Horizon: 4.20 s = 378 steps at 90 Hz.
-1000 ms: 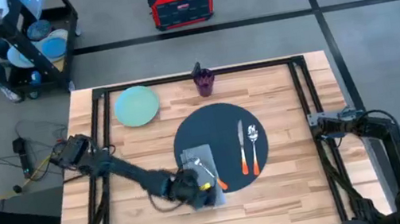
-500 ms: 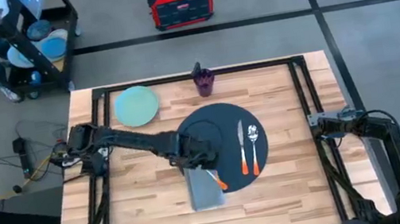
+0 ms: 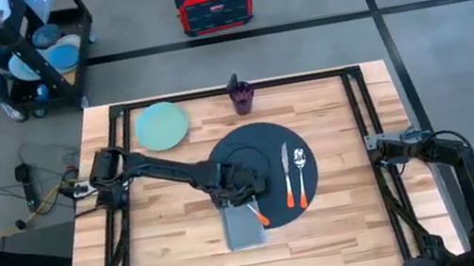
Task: Set table place
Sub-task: Adjust the orange fork on the table napkin
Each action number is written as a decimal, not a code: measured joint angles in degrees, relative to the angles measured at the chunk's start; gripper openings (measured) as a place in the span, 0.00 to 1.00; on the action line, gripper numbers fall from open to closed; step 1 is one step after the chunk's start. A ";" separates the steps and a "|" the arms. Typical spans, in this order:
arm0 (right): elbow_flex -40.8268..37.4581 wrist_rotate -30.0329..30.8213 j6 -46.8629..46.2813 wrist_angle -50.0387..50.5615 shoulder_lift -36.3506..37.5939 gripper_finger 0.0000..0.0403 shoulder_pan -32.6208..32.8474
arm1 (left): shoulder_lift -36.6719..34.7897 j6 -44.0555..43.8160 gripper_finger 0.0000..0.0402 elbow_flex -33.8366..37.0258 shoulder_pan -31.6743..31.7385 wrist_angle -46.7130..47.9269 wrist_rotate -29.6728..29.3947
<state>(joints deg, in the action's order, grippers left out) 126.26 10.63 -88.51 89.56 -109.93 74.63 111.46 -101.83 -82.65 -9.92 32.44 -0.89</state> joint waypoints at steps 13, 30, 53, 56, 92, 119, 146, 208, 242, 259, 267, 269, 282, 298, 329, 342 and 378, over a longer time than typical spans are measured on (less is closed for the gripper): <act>0.00 0.09 0.28 0.45 0.00 0.29 0.51 | 0.22 -3.87 0.28 0.00 -1.83 0.32 -0.01; 0.00 2.34 0.36 0.46 0.00 0.29 1.80 | 0.22 -6.48 0.22 0.00 -2.66 1.64 -1.14; 0.00 2.84 0.04 0.46 0.00 0.29 2.31 | 0.22 -3.62 0.21 0.00 -2.11 3.26 -0.47; 0.00 2.82 0.04 0.46 0.00 0.29 2.35 | 0.22 -3.14 0.21 0.00 -2.09 4.51 -0.28; 0.00 2.80 0.39 0.44 0.00 0.29 2.54 | 0.22 -1.30 0.25 0.02 -0.39 8.71 1.14; 0.00 2.74 0.37 0.31 0.00 0.29 2.60 | 0.22 -1.37 0.25 0.55 1.25 7.22 1.22; 0.00 2.37 0.02 0.35 0.00 0.29 3.12 | 2.92 -2.40 0.25 0.43 1.36 5.05 3.27; -0.92 2.27 -0.15 0.46 0.02 0.29 3.43 | 4.94 -6.16 0.25 0.55 1.38 3.61 2.13; -0.94 2.27 -0.09 0.46 0.02 0.29 3.59 | 4.94 -6.89 0.19 0.55 1.75 4.62 0.59; -0.94 2.15 -0.09 0.46 0.02 0.29 3.60 | 4.94 -6.59 0.09 0.55 1.78 4.38 0.63; -0.94 1.44 -0.09 0.46 0.02 0.29 3.60 | 4.94 -5.99 0.03 0.55 1.78 3.83 0.63; -0.94 1.39 -0.08 0.46 0.02 0.29 3.60 | 4.94 -5.91 0.02 0.55 1.78 3.85 0.62; -0.94 1.38 0.00 0.46 0.01 0.29 3.76 | 4.94 -5.04 0.01 0.55 1.75 3.77 0.66; -0.94 1.36 -0.03 0.46 0.00 0.29 3.76 | 4.51 -2.95 0.00 0.50 1.62 2.39 0.83; -0.96 1.38 -0.09 0.46 0.00 0.29 3.76 | 4.20 3.24 0.00 -3.79 0.44 8.96 3.89; -0.96 1.38 -0.11 0.45 0.00 0.29 3.76 | 4.20 3.99 0.00 -5.03 -1.01 13.84 4.25; -0.96 1.40 -0.09 0.46 0.00 0.29 3.67 | 1.38 11.07 0.00 -5.05 -1.22 2.98 8.73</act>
<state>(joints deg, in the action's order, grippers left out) 125.29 12.03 -88.60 90.02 -109.93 78.30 112.84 -90.76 -87.70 -11.14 35.42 7.84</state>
